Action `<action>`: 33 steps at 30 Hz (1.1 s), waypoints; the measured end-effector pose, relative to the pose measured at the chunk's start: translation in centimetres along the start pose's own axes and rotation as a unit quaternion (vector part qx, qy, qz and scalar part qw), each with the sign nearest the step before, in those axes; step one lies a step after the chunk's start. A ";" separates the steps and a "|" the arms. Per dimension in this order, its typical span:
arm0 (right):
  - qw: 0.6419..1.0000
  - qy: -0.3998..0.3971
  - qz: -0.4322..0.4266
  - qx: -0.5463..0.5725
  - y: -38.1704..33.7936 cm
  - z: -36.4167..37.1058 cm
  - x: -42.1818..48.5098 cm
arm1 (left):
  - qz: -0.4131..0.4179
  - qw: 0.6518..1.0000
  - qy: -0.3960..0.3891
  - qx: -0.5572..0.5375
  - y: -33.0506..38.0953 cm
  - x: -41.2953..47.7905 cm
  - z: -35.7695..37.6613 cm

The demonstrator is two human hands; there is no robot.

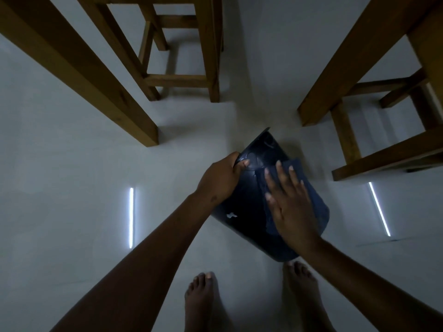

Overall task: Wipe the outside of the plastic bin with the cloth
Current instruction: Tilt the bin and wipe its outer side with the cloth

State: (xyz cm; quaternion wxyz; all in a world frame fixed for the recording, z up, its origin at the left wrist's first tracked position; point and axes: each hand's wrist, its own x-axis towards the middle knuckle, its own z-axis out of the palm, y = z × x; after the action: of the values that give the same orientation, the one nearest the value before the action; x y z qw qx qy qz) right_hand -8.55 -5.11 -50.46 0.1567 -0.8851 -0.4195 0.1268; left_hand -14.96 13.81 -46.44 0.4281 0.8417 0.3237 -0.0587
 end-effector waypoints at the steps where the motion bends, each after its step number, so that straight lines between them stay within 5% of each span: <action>1: 0.999 -0.007 -0.024 -0.023 -0.4 0.3 -1.2 | -0.001 1.000 0.002 0.001 0.1 0.0 0.0; 5: 0.992 -0.021 -0.101 -0.073 -1.4 0.6 -1.9 | -0.008 1.000 0.016 0.005 1.3 0.7 0.0; 12: 0.998 0.000 0.016 0.061 -1.1 -0.3 1.5 | -0.026 0.999 -0.012 -0.014 1.1 0.3 -0.5; 17: 0.990 -0.030 -0.125 -0.060 -2.5 0.8 -2.1 | -0.021 1.000 -0.022 0.005 1.6 1.0 -0.7; 25: 0.997 0.006 0.028 0.070 0.5 -0.5 2.4 | 0.022 0.999 -0.027 -0.022 -0.2 -1.1 -1.3; 31: 0.987 -0.022 -0.137 -0.085 -1.2 0.5 -1.1 | 0.021 1.000 -0.011 -0.017 1.0 0.1 -1.0; 33: 0.997 -0.005 -0.077 -0.019 -0.3 -0.4 1.5 | 0.021 1.000 -0.009 -0.012 1.2 0.2 -0.9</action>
State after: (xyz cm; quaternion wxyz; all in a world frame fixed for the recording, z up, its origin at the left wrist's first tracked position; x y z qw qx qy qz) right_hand -7.70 -3.88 -50.13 0.1467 -0.8524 -0.4895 0.1110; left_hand -14.27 14.03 -45.15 0.4423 0.8423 0.3032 -0.0535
